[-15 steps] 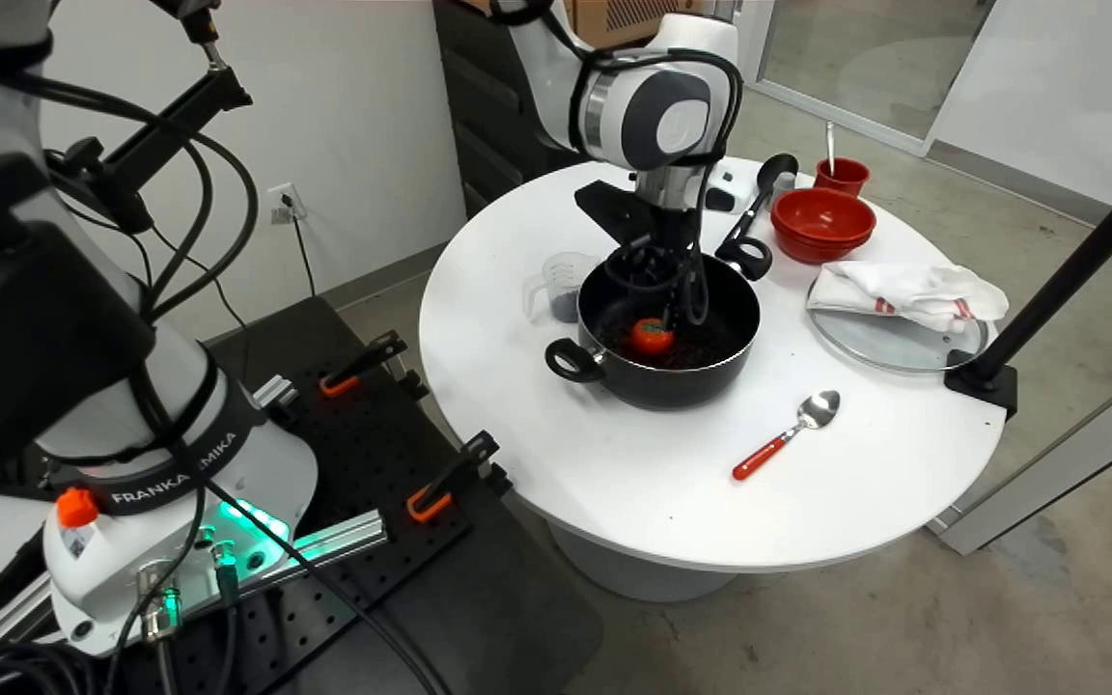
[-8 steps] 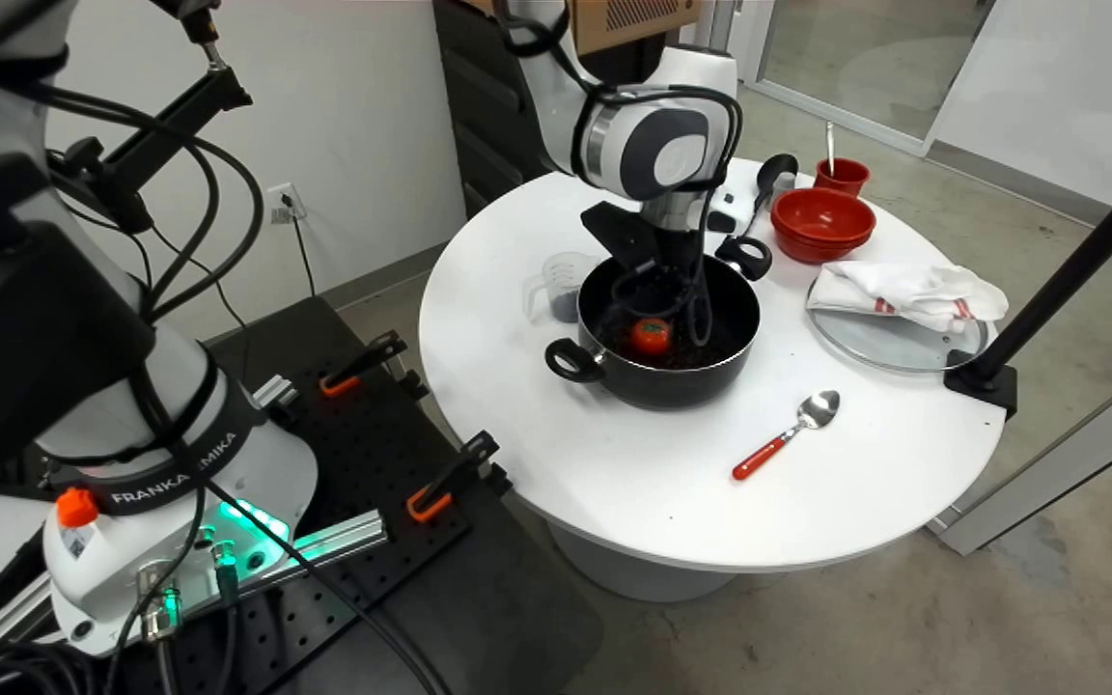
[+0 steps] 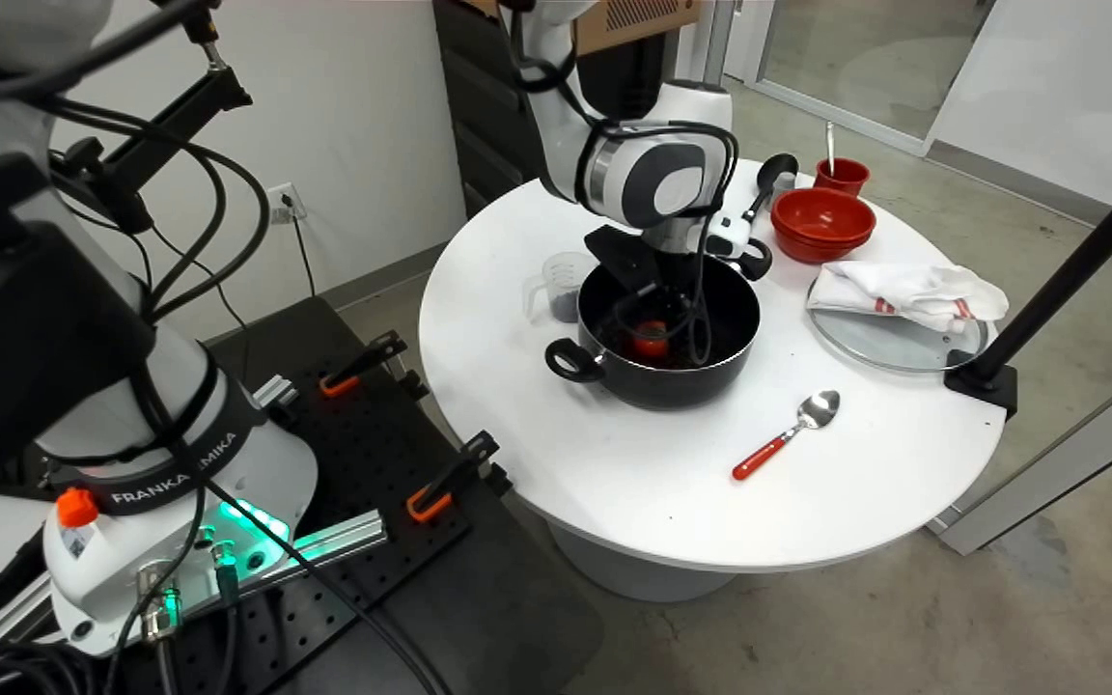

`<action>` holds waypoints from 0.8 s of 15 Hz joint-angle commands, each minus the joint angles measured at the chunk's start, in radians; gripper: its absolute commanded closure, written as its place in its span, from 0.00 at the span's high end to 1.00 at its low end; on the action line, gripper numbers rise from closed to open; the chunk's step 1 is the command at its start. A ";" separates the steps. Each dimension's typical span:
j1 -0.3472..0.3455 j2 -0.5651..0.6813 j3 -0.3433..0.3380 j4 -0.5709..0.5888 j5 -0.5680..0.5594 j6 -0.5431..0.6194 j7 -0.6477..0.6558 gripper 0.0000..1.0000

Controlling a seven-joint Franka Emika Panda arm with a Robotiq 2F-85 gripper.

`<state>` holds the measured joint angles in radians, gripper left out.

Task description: Remove the tomato from the black pot and put it on the table

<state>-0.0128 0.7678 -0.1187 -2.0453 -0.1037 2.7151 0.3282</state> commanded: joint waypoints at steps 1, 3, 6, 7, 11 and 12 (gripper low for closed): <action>0.015 0.010 -0.009 0.024 0.042 0.003 -0.032 0.38; 0.020 -0.012 -0.009 0.015 0.049 -0.017 -0.026 0.38; 0.058 -0.077 -0.028 -0.008 0.052 -0.068 0.011 0.38; 0.068 -0.106 -0.029 -0.015 0.052 -0.088 0.014 0.38; 0.104 -0.216 -0.017 -0.004 0.055 -0.189 0.053 0.38; 0.111 -0.242 -0.013 -0.003 0.055 -0.209 0.065 0.38</action>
<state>0.0643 0.6198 -0.1292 -2.0340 -0.0756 2.5819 0.3629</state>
